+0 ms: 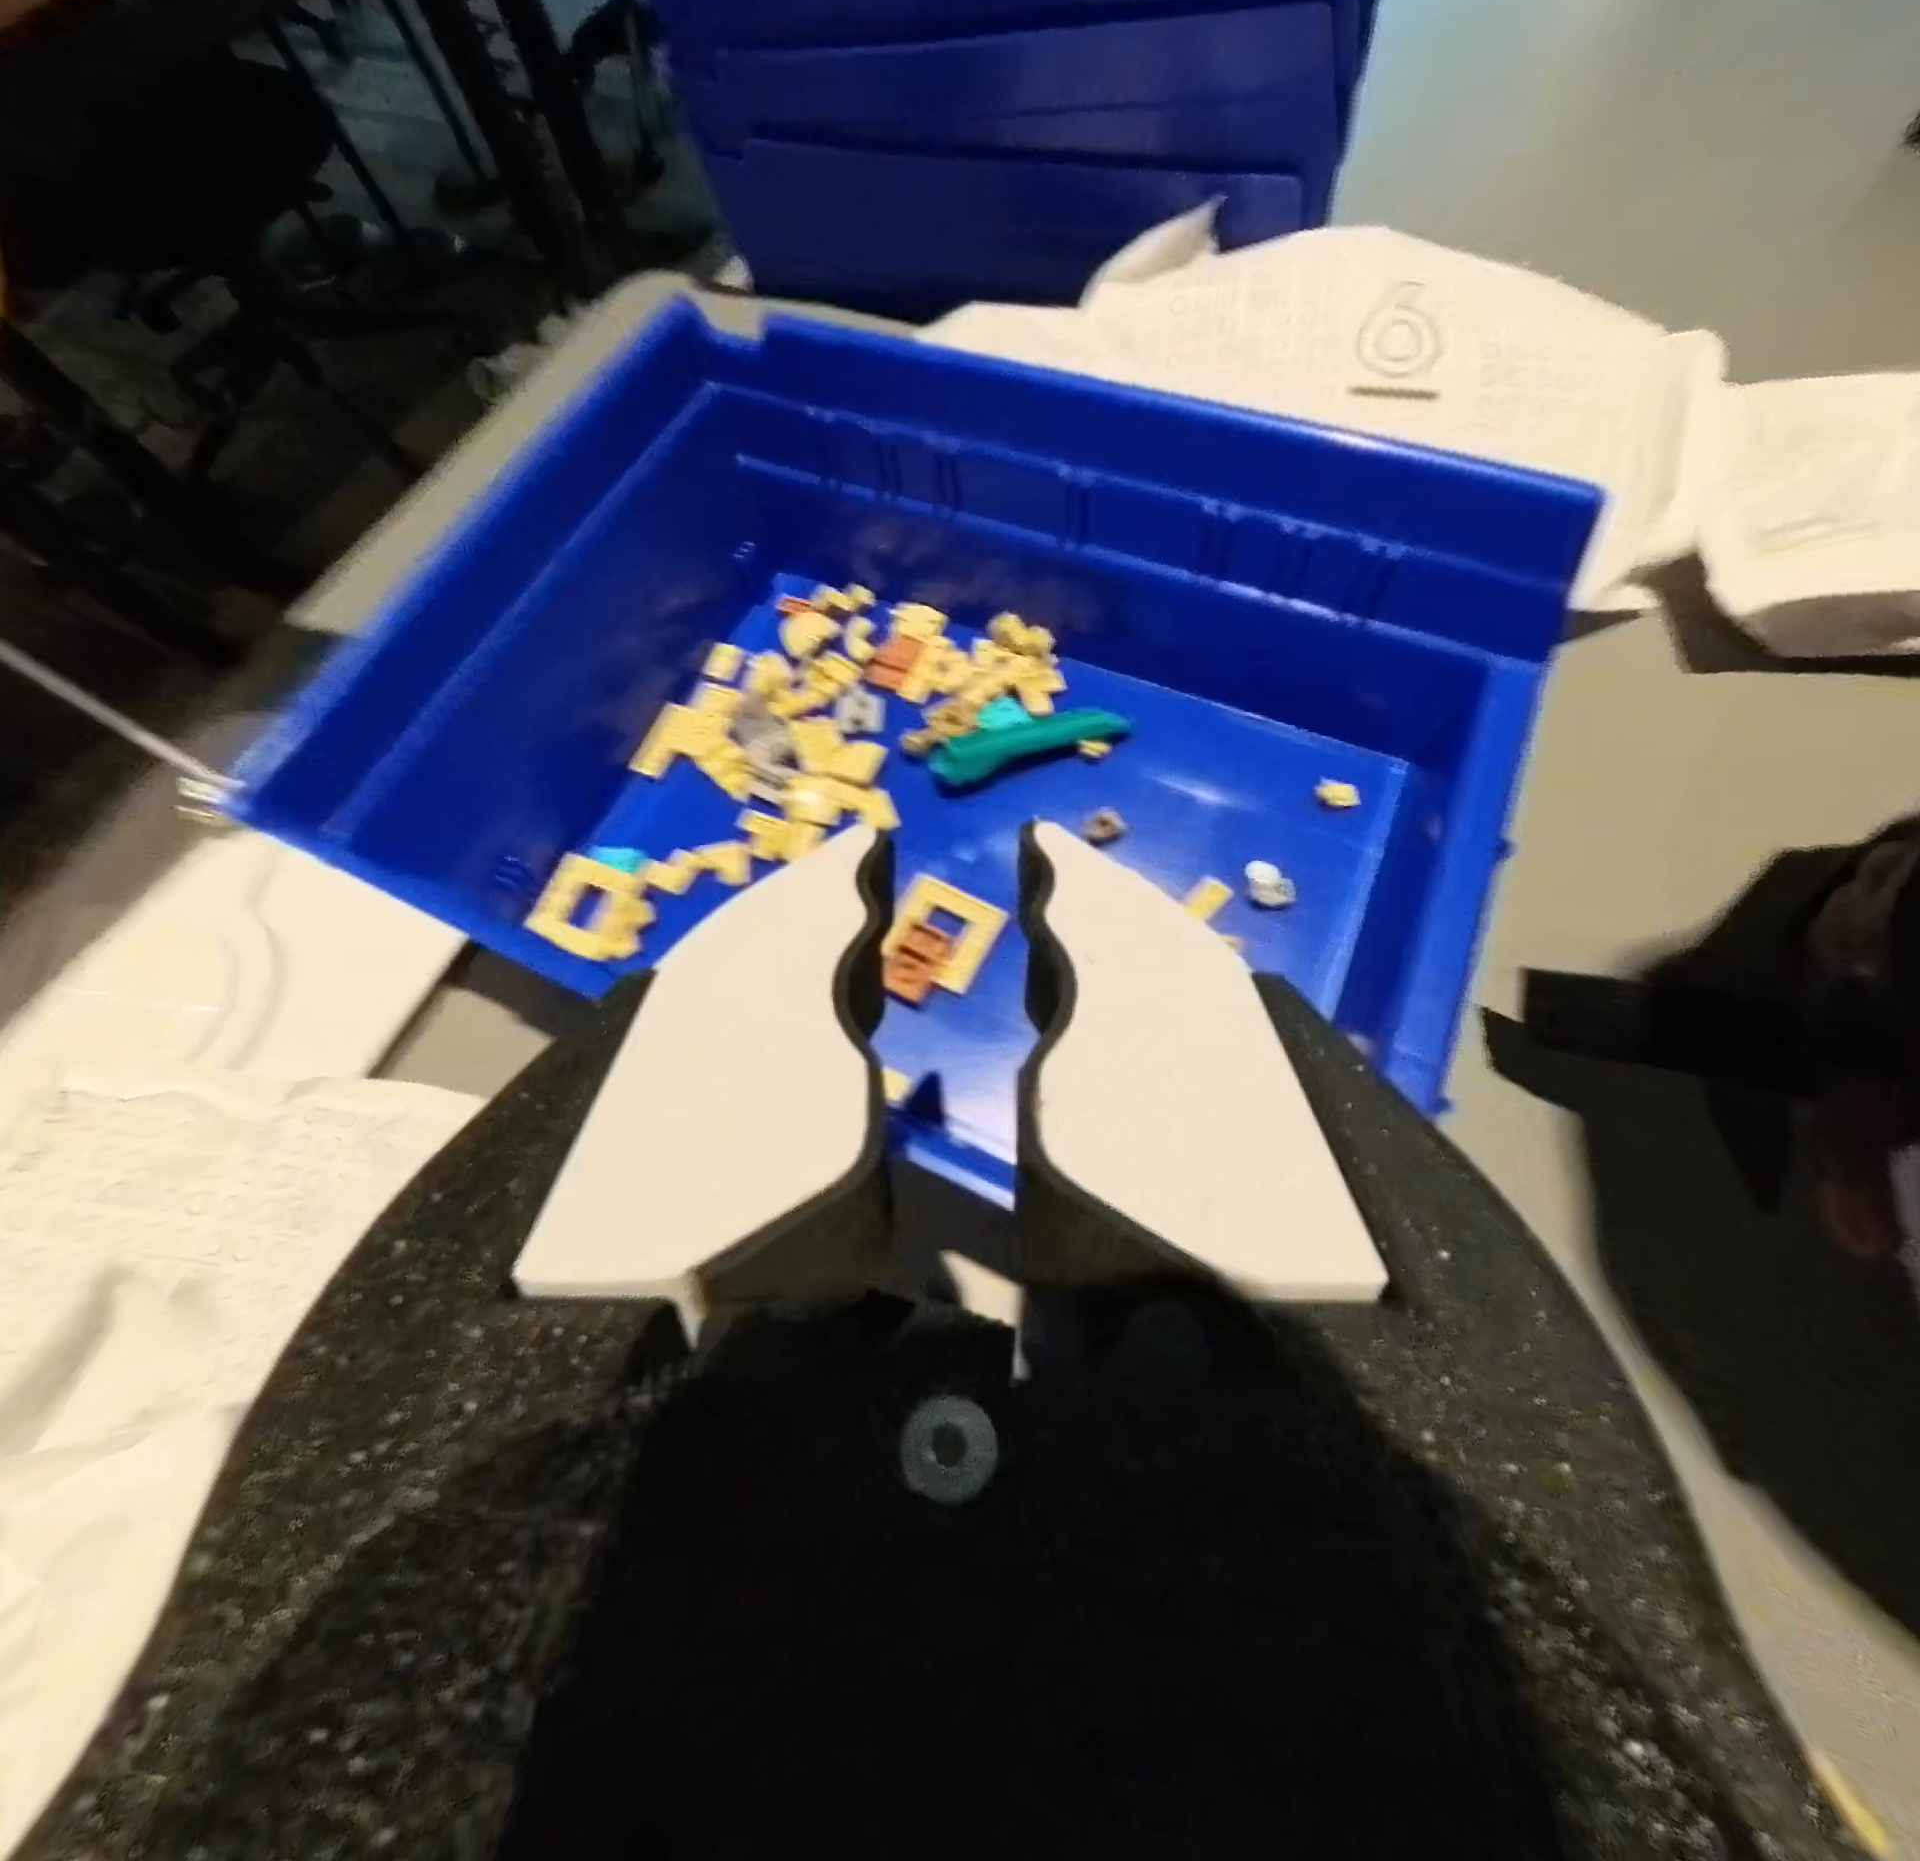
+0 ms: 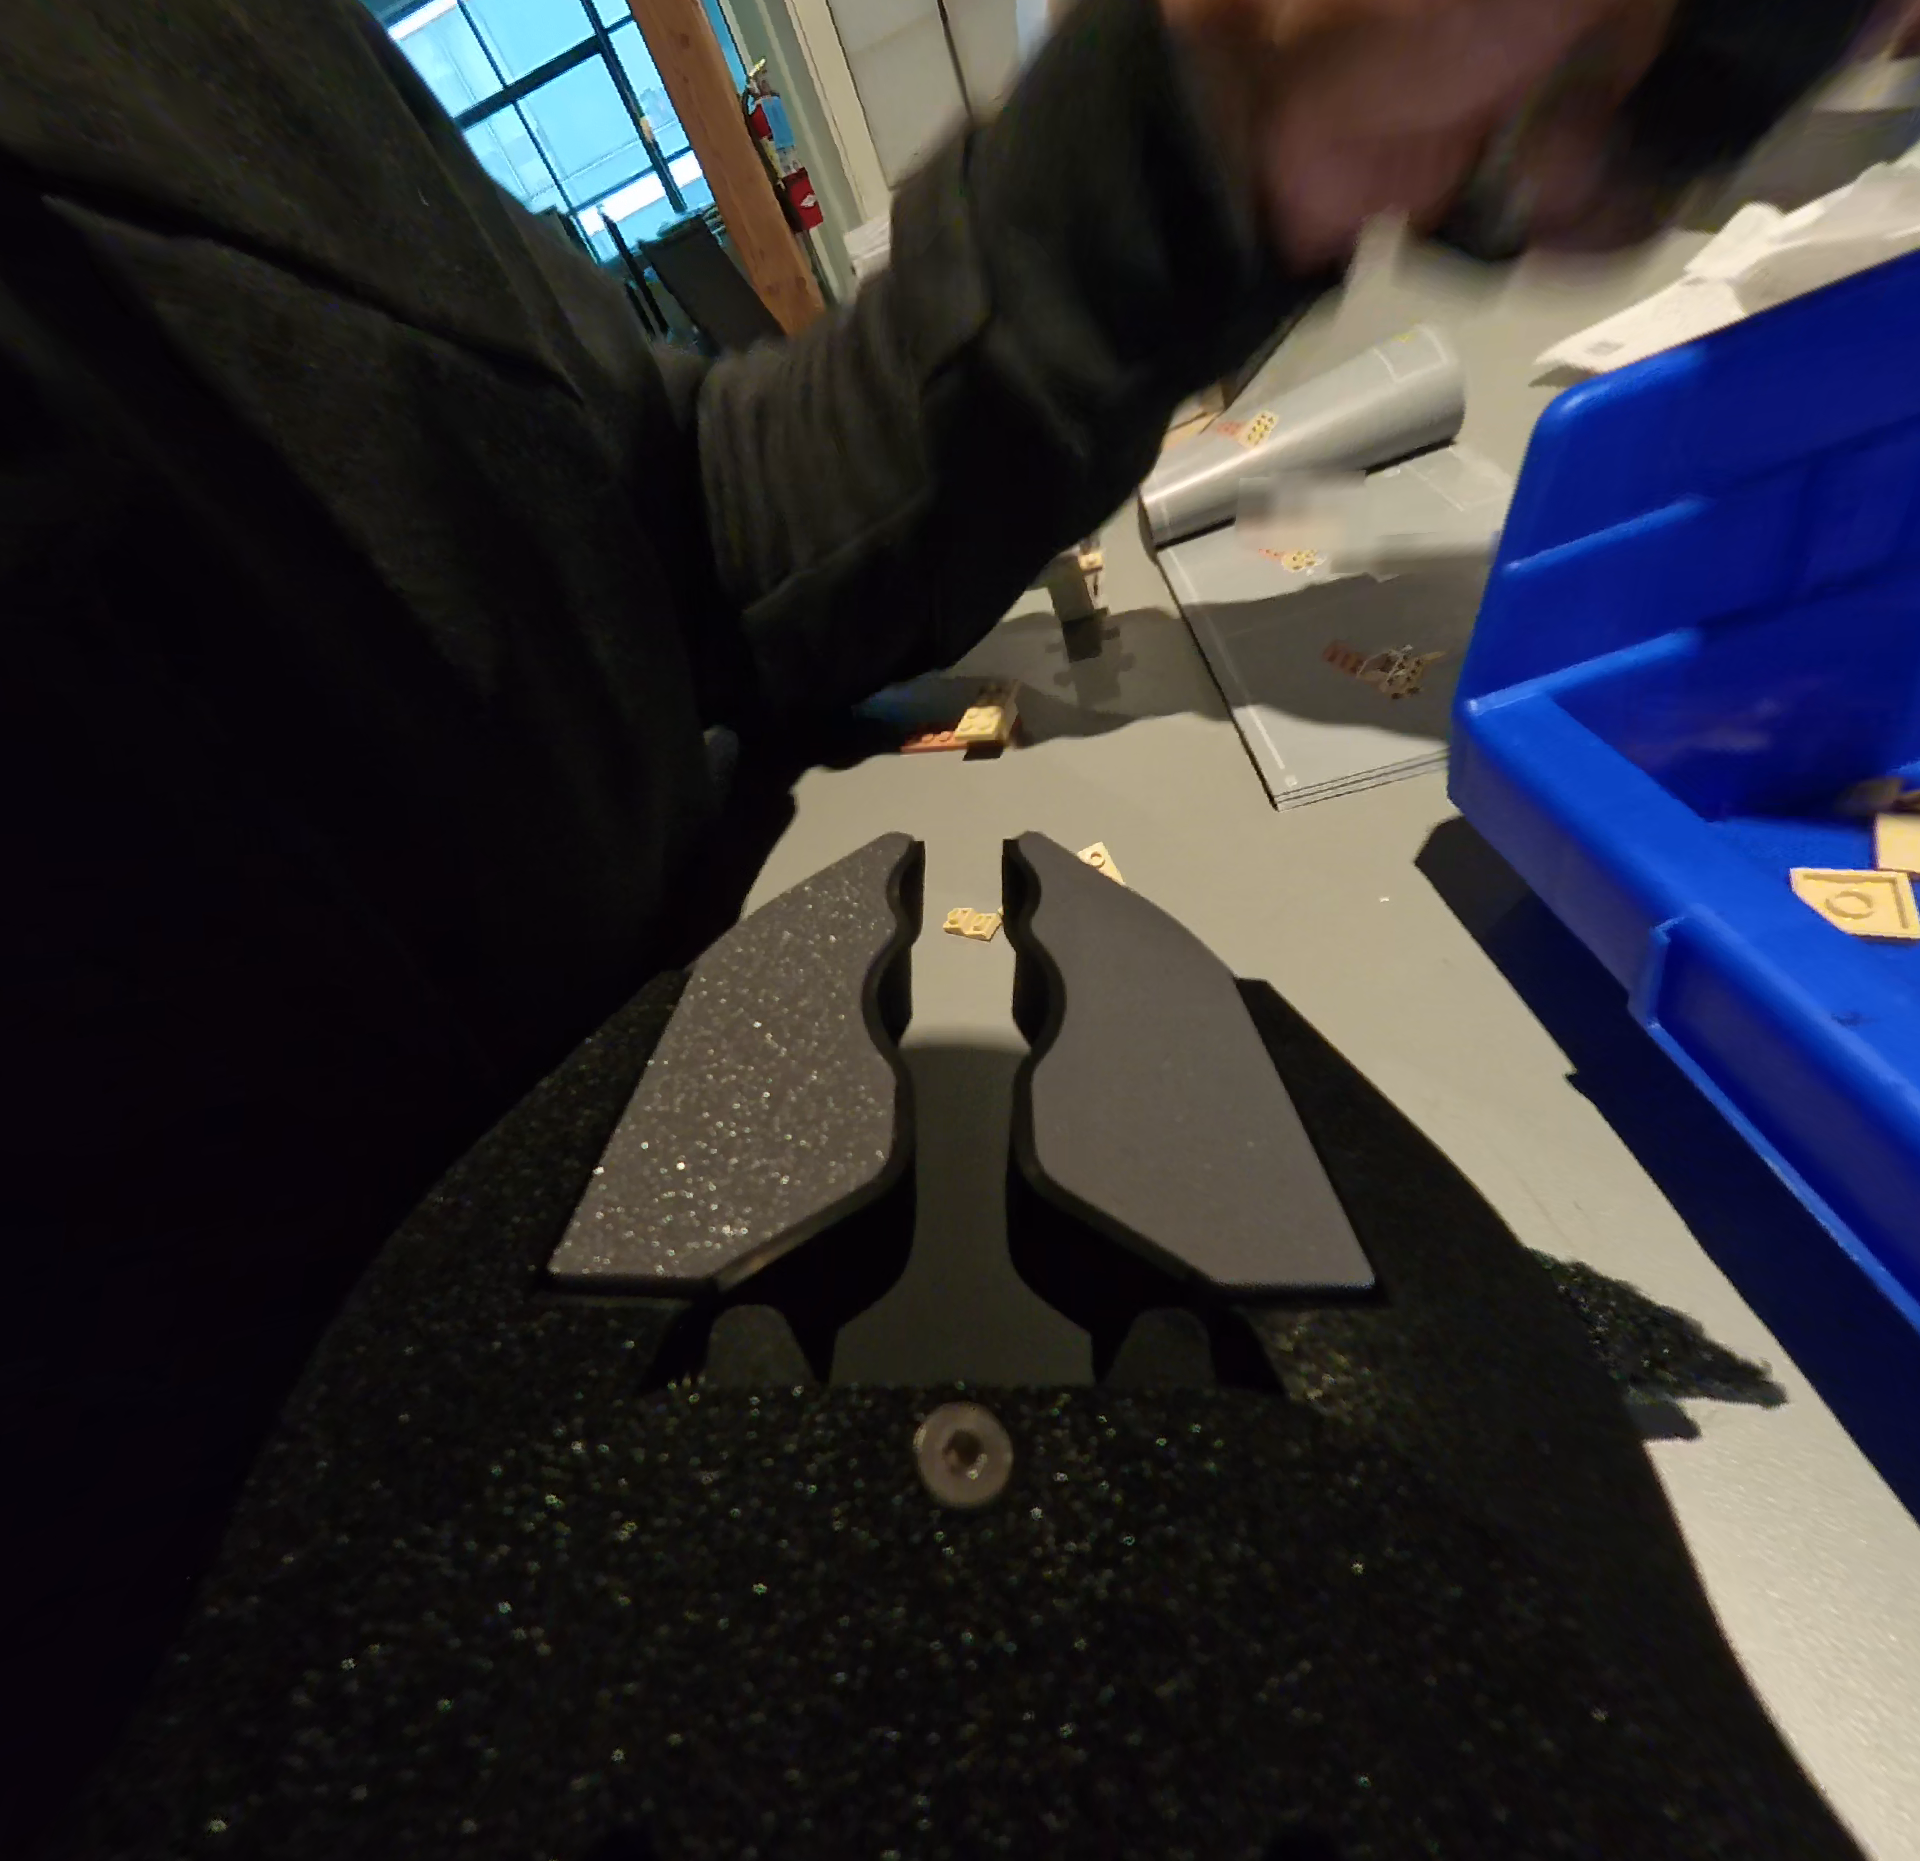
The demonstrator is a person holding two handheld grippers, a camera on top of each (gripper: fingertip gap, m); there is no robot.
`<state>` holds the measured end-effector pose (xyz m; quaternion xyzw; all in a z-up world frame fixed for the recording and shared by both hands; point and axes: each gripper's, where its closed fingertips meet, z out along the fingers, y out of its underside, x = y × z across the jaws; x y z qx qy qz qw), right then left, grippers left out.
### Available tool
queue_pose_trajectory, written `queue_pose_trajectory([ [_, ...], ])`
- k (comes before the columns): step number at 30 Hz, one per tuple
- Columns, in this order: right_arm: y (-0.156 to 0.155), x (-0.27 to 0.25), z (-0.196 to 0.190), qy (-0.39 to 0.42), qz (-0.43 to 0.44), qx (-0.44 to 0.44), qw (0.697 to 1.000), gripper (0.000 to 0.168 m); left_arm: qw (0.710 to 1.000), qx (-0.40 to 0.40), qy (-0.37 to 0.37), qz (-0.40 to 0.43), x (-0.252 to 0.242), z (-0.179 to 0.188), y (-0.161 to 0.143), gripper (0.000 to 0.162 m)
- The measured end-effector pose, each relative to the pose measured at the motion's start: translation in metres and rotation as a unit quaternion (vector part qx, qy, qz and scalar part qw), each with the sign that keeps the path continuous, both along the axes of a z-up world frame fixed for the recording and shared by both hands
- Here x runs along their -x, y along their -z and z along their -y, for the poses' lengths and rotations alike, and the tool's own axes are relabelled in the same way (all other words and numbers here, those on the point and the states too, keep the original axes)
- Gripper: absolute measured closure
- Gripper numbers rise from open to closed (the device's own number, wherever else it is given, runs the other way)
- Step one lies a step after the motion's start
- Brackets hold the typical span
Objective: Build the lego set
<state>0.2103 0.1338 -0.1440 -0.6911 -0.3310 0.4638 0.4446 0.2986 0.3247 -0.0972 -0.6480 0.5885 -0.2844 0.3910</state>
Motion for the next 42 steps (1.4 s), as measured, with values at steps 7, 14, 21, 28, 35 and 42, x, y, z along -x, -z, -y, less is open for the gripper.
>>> queue_pose_trajectory([
  [7,0.001,0.001,0.002,-0.001,0.009,-0.009,1.000,0.154,0.913,-0.114,0.133,-0.368,-0.016,-0.032,0.012,0.135],
  [14,0.003,0.003,0.004,-0.005,0.020,-0.014,1.000,0.154,0.760,-0.103,0.211,-0.606,-0.009,-0.064,0.083,0.137],
  [21,0.003,0.003,0.005,-0.009,0.022,-0.014,1.000,0.154,0.725,-0.108,0.232,-0.640,-0.007,-0.066,0.106,0.141],
  [28,0.003,0.003,0.005,-0.009,0.021,-0.012,1.000,0.154,0.701,-0.109,0.224,-0.668,-0.001,-0.073,0.116,0.143],
  [35,0.003,0.003,0.005,-0.010,0.020,-0.010,1.000,0.154,0.694,-0.102,0.237,-0.672,0.003,-0.073,0.122,0.159],
  [42,0.003,0.003,0.005,-0.010,0.019,-0.010,1.000,0.154,0.761,-0.063,0.217,-0.608,-0.021,-0.079,0.097,0.162],
])
